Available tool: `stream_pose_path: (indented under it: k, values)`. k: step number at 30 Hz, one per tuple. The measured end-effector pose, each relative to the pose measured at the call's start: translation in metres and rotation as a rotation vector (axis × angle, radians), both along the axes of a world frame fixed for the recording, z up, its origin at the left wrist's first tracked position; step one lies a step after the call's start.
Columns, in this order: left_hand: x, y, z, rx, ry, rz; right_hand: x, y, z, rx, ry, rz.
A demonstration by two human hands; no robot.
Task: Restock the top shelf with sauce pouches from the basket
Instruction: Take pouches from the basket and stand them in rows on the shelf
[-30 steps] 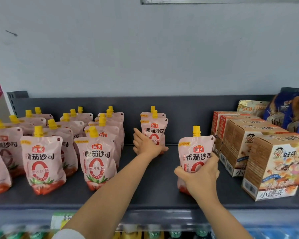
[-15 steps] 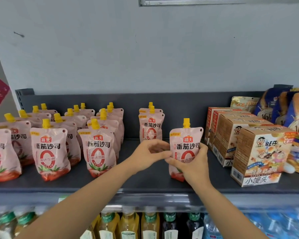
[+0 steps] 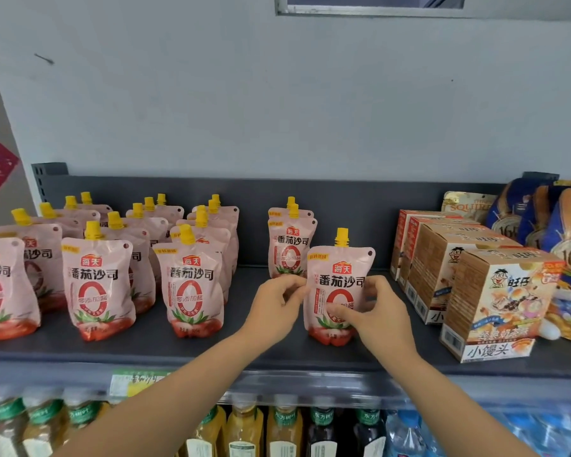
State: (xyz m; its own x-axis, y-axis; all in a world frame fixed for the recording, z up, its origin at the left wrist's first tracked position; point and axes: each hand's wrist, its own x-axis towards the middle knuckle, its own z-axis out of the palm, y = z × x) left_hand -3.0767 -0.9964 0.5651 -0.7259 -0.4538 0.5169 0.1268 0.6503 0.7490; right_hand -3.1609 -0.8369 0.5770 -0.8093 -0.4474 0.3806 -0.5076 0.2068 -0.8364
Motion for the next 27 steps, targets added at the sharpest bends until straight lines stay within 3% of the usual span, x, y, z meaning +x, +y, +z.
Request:
stream_pose_path:
  k: [7, 15, 21, 27]
  values:
    - [-0.012, -0.022, 0.014, 0.078, 0.076, 0.168, -0.007, -0.051, 0.015, 0.011, 0.033, -0.036]
    - [-0.029, -0.060, 0.016, 0.067, 0.005, 0.404, -0.022, -0.114, 0.014, 0.039, 0.002, -0.025]
    - [-0.032, -0.075, 0.013, 0.100, -0.023, 0.364, -0.030, -0.131, 0.008, 0.015, 0.022, -0.041]
    - [-0.034, -0.072, 0.012, 0.189, -0.249, 0.052, -0.043, -0.137, 0.005, -0.026, -0.008, -0.060]
